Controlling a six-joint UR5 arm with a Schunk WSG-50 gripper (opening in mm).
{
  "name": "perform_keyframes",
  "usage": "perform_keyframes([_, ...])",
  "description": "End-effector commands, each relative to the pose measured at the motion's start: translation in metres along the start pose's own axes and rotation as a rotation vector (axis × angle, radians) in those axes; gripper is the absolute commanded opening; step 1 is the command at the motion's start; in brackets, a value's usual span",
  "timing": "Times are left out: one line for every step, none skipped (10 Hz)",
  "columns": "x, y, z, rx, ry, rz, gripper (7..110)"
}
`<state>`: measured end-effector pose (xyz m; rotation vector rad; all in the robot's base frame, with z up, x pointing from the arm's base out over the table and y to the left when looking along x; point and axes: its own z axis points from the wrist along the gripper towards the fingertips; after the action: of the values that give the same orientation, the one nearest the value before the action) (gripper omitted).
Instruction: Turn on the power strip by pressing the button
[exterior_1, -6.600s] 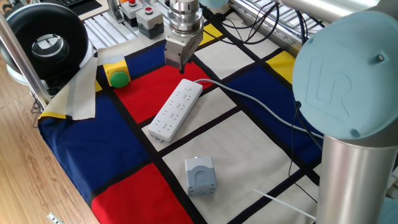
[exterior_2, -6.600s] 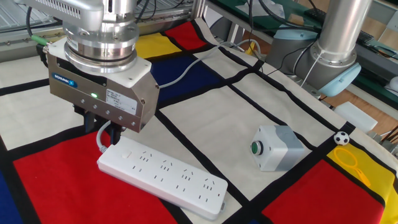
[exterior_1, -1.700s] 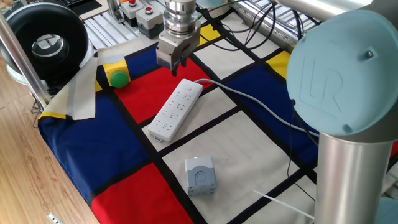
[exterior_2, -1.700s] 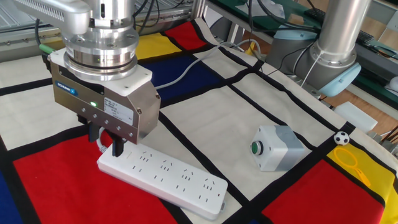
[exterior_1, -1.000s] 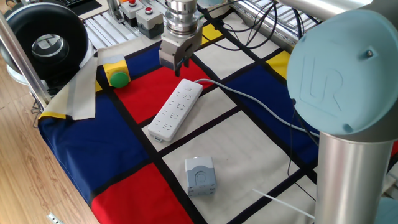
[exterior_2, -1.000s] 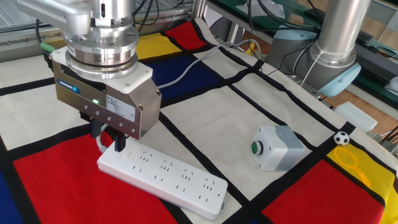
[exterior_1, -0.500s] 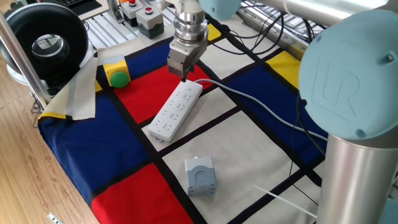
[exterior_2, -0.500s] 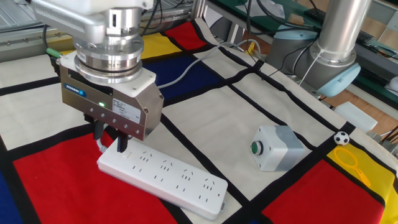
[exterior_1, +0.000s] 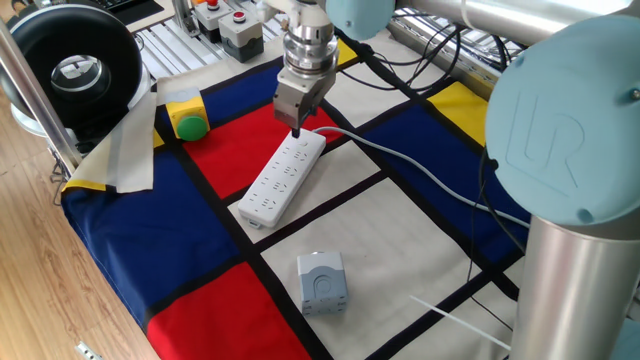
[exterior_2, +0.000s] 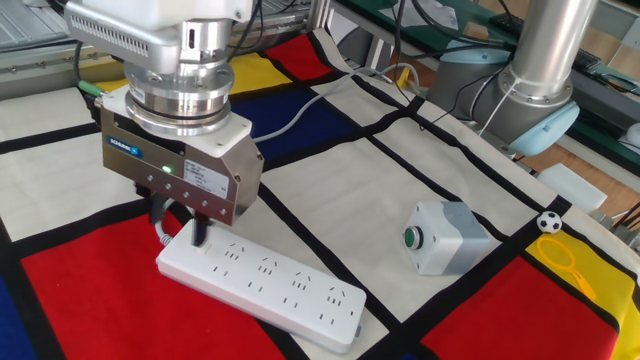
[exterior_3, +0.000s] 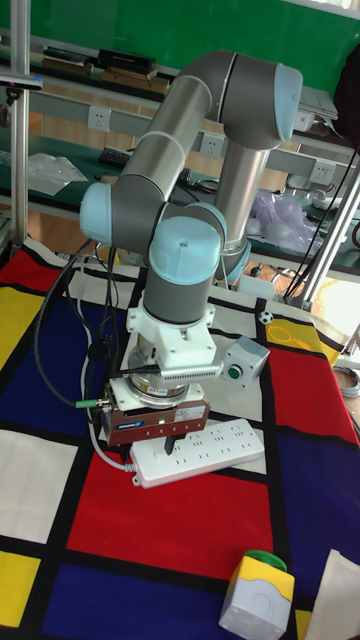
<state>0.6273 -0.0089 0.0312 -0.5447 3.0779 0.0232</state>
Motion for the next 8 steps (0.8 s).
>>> perform_keyframes([0.012, -0.008, -0.001, 0.026, 0.045, 0.003, 66])
perform_keyframes([0.014, -0.01, -0.001, 0.032, 0.052, 0.002, 66])
perform_keyframes([0.015, -0.008, -0.001, 0.028, 0.055, 0.004, 66])
perform_keyframes([0.015, -0.007, -0.001, 0.023, 0.054, -0.001, 66])
perform_keyframes([0.017, -0.002, -0.001, 0.0, 0.063, -0.002, 66])
perform_keyframes([0.021, -0.002, -0.001, 0.0, 0.081, -0.005, 66])
perform_keyframes([0.025, -0.002, -0.001, 0.003, 0.095, -0.006, 66])
perform_keyframes([0.026, -0.006, -0.002, 0.019, 0.1, -0.007, 66])
